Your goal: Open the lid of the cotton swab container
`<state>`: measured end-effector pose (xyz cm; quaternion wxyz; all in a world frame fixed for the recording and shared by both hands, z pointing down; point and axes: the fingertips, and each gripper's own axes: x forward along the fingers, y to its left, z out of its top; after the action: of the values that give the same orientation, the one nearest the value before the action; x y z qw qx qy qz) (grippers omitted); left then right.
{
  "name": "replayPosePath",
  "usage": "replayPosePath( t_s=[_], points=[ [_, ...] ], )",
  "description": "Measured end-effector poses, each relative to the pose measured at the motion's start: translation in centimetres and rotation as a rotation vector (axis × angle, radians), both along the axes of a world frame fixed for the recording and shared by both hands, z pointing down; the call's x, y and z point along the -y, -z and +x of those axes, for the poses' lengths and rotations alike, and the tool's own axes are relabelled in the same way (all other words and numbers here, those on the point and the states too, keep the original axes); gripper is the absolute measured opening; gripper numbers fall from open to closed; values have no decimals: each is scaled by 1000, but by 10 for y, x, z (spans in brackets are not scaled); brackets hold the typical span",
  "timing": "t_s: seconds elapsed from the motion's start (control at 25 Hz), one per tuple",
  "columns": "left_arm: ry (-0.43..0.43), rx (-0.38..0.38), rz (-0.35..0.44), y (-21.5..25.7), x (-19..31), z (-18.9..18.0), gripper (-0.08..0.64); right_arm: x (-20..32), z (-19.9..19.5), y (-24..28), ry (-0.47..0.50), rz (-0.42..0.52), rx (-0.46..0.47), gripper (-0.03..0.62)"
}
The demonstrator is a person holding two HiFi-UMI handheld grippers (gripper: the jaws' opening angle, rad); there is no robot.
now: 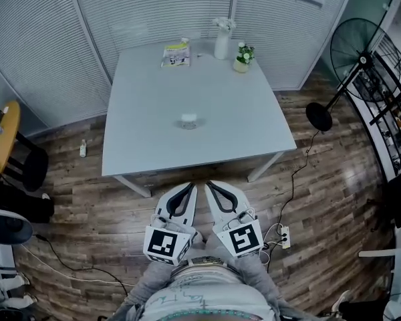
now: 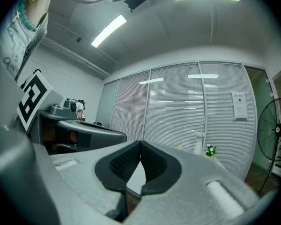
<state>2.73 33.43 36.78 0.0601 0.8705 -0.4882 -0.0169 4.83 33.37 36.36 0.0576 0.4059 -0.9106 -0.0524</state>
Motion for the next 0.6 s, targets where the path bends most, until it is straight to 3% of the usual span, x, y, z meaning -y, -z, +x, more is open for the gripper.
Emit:
replayPosePath(
  t_s=[0.36,0.6],
  points=[
    [13,-14,-10,-2,26,-13,-2,25,-8,-4,10,-25,-16,2],
    [29,-13,-17,-8,70,-15,-2,72,-14,-10,37,-27,-12,2]
  ],
)
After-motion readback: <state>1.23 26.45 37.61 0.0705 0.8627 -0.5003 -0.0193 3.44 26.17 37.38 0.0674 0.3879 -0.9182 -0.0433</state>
